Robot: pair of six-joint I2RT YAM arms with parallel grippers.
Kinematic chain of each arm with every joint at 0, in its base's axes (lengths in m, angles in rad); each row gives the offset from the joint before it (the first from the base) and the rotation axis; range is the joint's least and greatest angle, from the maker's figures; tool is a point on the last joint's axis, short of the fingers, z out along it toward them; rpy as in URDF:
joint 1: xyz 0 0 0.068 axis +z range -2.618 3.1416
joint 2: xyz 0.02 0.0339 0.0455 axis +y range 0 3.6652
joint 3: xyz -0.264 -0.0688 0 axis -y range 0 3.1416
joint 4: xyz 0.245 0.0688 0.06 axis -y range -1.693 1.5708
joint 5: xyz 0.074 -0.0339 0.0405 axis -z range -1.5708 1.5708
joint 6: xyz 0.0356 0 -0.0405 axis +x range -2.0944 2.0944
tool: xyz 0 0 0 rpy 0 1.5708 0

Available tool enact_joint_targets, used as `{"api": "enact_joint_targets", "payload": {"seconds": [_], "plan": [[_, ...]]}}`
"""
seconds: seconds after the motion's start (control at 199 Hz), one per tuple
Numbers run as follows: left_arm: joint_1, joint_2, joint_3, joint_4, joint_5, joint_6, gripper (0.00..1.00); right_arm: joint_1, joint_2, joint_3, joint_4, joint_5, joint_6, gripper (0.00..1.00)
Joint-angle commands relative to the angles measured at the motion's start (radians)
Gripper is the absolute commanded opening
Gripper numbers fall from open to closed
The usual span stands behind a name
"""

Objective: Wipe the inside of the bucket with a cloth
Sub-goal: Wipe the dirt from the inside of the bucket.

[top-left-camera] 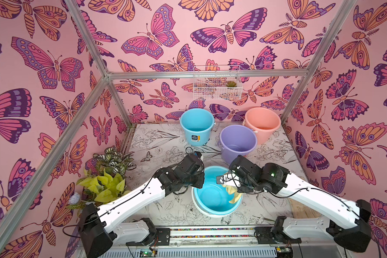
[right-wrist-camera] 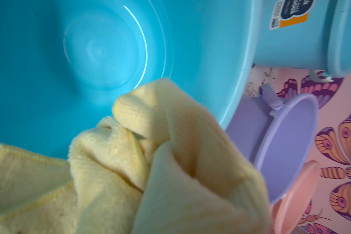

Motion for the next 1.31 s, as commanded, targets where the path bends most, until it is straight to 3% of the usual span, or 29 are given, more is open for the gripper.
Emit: {"api": "enact_joint_targets", "payload": {"seconds": [0.0,0.136,0.271,0.372,0.527,0.823,1.09,1.3], "plan": [[0.038,-0.006,0.035,-0.008,0.012,-0.053,0.00,0.011,0.001,-0.002,-0.144,-0.205,0.126,0.00],[0.072,-0.007,0.037,-0.023,0.023,-0.085,0.00,0.048,0.014,-0.031,0.006,-0.422,0.246,0.00],[0.097,-0.011,0.037,-0.035,0.025,-0.116,0.00,0.099,0.059,-0.066,0.299,-0.531,0.435,0.00],[0.117,-0.019,0.035,-0.050,0.019,-0.143,0.00,0.116,0.120,-0.053,0.513,-0.531,0.606,0.00],[0.175,-0.040,0.037,-0.104,-0.008,-0.180,0.00,0.116,0.173,0.016,0.676,-0.354,0.755,0.00],[0.396,-0.106,-0.001,-0.157,-0.051,-0.224,0.00,0.111,0.118,0.123,0.643,0.124,0.726,0.00],[0.668,-0.061,0.039,-0.091,-0.071,-0.245,0.00,0.071,-0.038,0.015,0.640,0.253,0.717,0.00],[0.819,0.119,0.183,-0.013,-0.048,-0.221,0.00,0.045,-0.153,-0.034,0.591,0.326,0.681,0.00]]}}
